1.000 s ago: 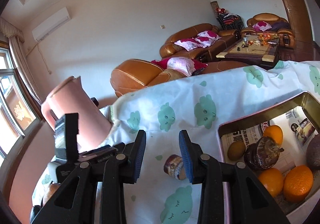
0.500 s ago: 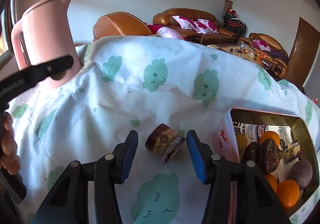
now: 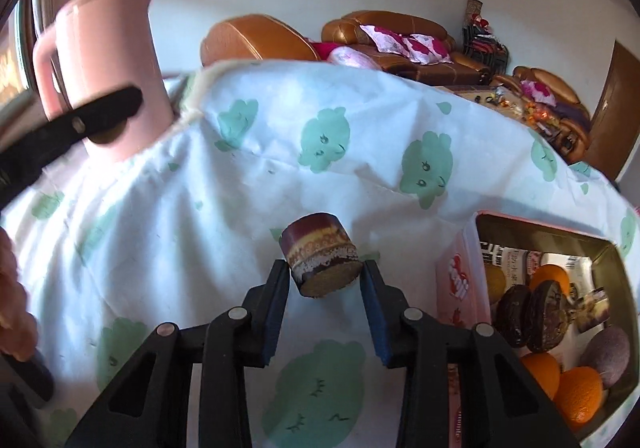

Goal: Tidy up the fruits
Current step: 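Carry the cake cup and small brown fruit over the pink tin with both tools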

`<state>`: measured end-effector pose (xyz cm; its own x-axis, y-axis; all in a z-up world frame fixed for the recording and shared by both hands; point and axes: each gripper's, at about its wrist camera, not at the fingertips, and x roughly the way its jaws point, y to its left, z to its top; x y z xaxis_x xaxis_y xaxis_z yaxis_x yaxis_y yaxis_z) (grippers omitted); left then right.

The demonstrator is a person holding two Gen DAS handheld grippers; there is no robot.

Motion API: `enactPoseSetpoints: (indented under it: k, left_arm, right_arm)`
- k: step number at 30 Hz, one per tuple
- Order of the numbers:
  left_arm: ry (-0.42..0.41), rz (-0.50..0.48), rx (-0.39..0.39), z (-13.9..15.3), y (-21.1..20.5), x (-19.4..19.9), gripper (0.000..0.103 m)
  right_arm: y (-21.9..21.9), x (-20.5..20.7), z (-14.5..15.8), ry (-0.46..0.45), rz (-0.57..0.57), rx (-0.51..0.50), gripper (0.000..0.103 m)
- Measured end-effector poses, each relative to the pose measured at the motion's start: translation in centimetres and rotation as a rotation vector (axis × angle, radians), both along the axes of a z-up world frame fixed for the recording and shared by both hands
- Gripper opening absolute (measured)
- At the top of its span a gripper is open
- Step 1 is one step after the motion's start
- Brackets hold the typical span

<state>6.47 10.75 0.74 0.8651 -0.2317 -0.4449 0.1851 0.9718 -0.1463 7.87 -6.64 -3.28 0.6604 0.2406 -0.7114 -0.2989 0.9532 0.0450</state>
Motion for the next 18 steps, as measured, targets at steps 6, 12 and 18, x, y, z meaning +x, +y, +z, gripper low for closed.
enactPoseSetpoints:
  k: [6, 12, 18]
  left_arm:
    - [-0.017, -0.001, 0.019, -0.1, -0.8, -0.5, 0.027]
    - [-0.022, -0.006, 0.020, -0.4, -1.9, -1.1, 0.027]
    - [-0.027, -0.001, 0.079, -0.7, -4.2, -2.1, 0.027]
  right_arm:
    - [-1.9, -2.3, 3.4, -0.140, 0.049, 0.301, 0.039]
    - [-1.9, -3.5, 3.8, -0.195, 0.016, 0.271, 0.039]
    - [-2.8, -4.2, 4.1, -0.200, -0.008, 0.240, 0.039]
